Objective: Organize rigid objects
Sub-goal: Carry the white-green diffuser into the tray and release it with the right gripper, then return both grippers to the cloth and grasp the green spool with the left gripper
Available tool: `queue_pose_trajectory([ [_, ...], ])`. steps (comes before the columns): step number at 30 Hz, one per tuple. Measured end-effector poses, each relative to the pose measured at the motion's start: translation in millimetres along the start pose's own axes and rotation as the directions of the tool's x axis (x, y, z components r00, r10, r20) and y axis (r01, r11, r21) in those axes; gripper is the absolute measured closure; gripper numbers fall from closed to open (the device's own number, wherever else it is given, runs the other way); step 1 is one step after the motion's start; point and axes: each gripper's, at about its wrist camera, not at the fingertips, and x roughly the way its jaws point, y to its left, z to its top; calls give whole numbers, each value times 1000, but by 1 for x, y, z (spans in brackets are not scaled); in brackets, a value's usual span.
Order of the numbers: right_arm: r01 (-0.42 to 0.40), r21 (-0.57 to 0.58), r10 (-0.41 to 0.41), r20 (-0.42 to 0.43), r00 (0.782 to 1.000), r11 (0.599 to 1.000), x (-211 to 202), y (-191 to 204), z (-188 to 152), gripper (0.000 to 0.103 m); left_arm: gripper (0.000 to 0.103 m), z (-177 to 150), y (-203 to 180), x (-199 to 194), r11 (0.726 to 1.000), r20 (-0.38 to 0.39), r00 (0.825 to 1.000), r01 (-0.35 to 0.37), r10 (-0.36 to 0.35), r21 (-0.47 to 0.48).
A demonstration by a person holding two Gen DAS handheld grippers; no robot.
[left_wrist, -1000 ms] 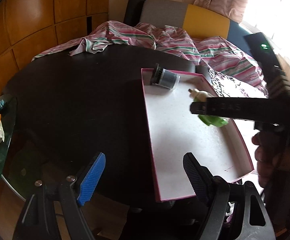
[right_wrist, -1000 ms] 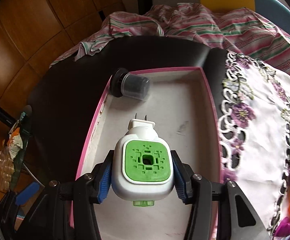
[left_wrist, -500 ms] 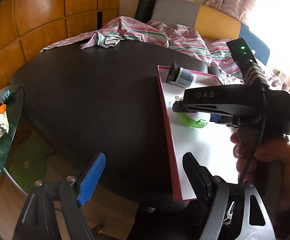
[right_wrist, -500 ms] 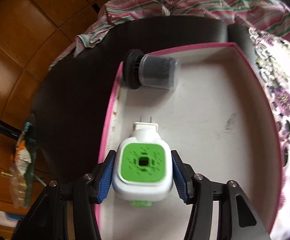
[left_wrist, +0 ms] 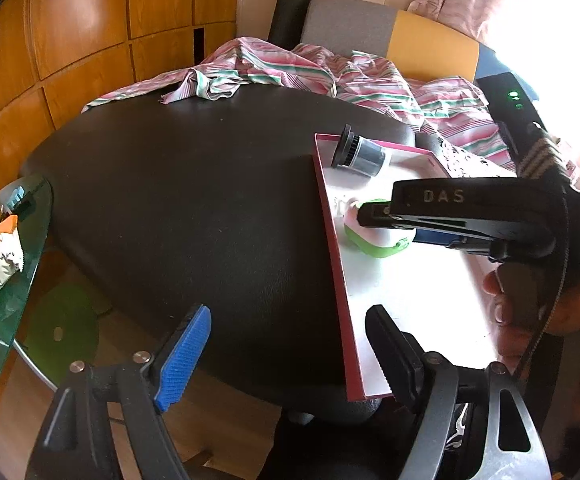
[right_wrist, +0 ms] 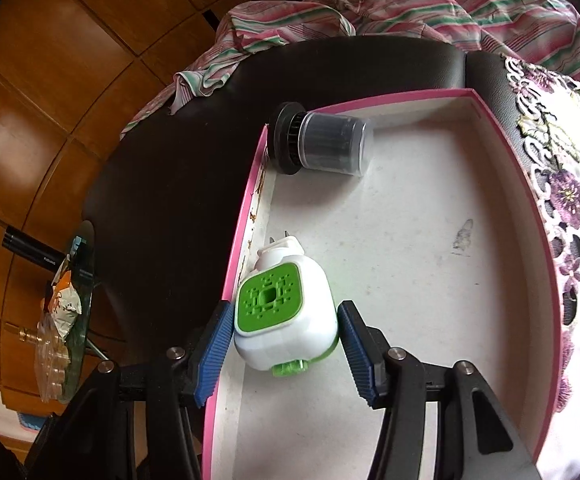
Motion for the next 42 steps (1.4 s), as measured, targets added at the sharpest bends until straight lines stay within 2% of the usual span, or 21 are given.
queue_pose_trajectory([
  [8,51,-52,-48,68,997,997,-20,-2,-5,48,23,1,-6,-6,1000,17,1000,-1,0,27],
  [17,93,-42,-88,113,990,995,-53,-29,-14,48,22,2,-16,-8,998,18,1000,1,-2,58],
  [22,131,-22,-127,150,981,991,-78,-53,-13,48,22,4,-23,-7,997,14,1000,9,-11,73],
  [27,190,37,-194,192,962,981,-116,-96,-13,48,22,8,-35,-6,994,1,998,56,-56,95],
  [30,239,105,-257,223,940,965,-145,-131,-9,48,22,12,-50,-7,988,8,996,84,-86,127],
  [33,289,206,-336,255,907,935,-177,-172,-7,48,22,18,-67,-7,981,13,994,107,-110,161],
  [38,336,436,-480,278,832,835,-230,-252,-13,48,22,26,-98,-5,962,0,988,153,-157,224],
  [42,336,566,-550,261,793,753,-248,-309,-24,47,22,32,-128,-2,943,-13,981,188,-192,273],
])
